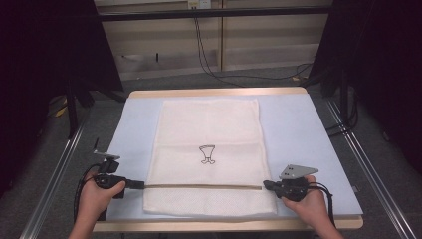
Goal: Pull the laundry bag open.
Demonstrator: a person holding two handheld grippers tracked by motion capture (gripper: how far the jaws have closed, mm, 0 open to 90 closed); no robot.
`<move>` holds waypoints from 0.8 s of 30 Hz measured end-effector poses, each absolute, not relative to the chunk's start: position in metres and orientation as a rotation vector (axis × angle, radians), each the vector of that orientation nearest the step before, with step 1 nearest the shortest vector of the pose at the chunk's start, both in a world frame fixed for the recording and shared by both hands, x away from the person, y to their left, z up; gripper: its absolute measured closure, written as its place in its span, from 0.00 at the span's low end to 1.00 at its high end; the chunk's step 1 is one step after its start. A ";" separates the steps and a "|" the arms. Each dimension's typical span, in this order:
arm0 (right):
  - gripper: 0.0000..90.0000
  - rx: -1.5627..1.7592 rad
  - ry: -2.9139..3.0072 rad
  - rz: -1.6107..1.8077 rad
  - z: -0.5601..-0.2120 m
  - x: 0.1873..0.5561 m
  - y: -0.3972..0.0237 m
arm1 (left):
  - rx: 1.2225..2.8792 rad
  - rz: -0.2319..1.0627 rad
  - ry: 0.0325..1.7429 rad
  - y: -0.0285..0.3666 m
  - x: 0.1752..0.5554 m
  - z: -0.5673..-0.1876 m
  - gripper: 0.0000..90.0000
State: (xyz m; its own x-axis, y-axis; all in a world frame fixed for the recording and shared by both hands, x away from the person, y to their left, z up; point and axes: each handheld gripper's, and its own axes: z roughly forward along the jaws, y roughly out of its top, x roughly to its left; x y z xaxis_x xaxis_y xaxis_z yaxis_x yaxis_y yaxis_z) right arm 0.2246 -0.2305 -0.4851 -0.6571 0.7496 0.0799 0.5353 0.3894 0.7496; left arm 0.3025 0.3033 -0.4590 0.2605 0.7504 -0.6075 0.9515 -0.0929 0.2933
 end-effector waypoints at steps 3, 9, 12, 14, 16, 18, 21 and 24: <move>1.00 1.132 2.379 1.131 -0.485 0.224 -0.230 | 1.881 -0.402 1.543 0.306 0.300 -0.464 0.97; 1.00 1.117 2.377 1.124 -0.485 0.225 -0.230 | 1.904 -0.372 1.544 0.304 0.299 -0.464 0.97; 1.00 1.124 2.378 1.130 -0.485 0.224 -0.230 | 1.895 -0.373 1.542 0.305 0.298 -0.464 0.97; 1.00 1.129 2.378 1.133 -0.485 0.224 -0.231 | 1.896 -0.369 1.536 0.304 0.298 -0.462 0.97; 1.00 1.132 2.375 1.137 -0.485 0.225 -0.231 | 1.895 -0.351 1.534 0.302 0.299 -0.458 0.97; 1.00 1.128 2.377 1.139 -0.485 0.225 -0.231 | 1.876 -0.327 1.527 0.303 0.300 -0.453 0.96; 1.00 1.102 2.387 1.153 -0.486 0.226 -0.233 | 1.826 -0.256 1.475 0.305 0.301 -0.443 0.86; 0.94 1.115 2.392 1.172 -0.482 0.227 -0.236 | 1.824 -0.212 1.453 0.301 0.303 -0.435 0.78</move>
State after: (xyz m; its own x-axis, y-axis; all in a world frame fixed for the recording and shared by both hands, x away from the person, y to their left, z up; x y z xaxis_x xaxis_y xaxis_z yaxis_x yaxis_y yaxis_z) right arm 0.2272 -0.2359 -0.4825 -0.6745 0.7314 0.1001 0.5274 0.3825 0.7586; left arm 0.3031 0.3009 -0.4349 0.3331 0.7553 -0.5645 0.8850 -0.0437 0.4636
